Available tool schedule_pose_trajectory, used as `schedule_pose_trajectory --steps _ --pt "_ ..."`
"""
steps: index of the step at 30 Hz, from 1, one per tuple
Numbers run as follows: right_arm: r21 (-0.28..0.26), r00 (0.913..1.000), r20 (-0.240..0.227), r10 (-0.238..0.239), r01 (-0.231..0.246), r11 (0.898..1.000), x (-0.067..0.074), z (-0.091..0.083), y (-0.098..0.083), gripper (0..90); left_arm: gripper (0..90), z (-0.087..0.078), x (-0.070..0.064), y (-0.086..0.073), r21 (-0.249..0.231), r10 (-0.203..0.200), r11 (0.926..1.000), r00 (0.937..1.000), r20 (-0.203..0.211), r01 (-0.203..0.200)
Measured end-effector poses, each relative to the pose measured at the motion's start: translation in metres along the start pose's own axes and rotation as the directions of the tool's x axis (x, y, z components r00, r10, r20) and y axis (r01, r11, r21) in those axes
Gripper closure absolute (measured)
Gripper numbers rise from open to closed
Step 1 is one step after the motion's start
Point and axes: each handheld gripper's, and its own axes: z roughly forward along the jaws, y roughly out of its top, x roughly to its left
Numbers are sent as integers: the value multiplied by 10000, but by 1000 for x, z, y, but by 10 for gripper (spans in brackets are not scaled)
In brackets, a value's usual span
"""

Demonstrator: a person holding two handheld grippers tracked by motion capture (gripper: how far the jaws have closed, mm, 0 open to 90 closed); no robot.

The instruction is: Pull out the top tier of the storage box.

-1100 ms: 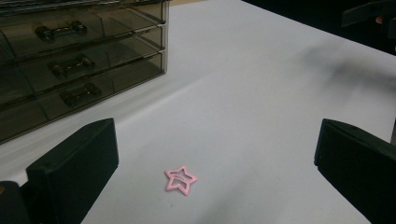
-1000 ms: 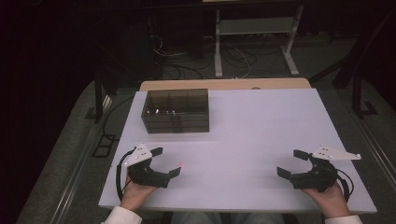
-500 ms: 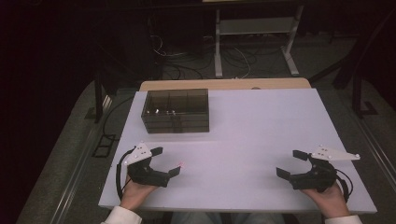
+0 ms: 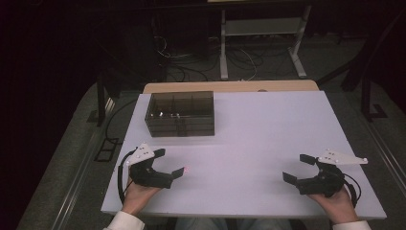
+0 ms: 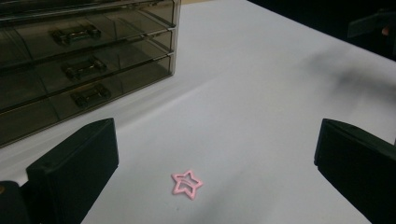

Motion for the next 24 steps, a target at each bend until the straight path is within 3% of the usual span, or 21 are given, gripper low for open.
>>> schedule_pose_trajectory --steps 7,14,24 --pt "-37 10000 33 8 -8 10000 0 -1 0 0 0 2 1 5 297 -53 9995 9999 -150 58" --pt "-24 10000 76 -21 21 10000 0 -1 0 0 0 4 6 21 780 -140 9968 9997 -201 156" --pt "-53 9999 93 -68 68 10000 0 -1 1 0 0 1 17 37 839 -429 9954 9985 -342 457"
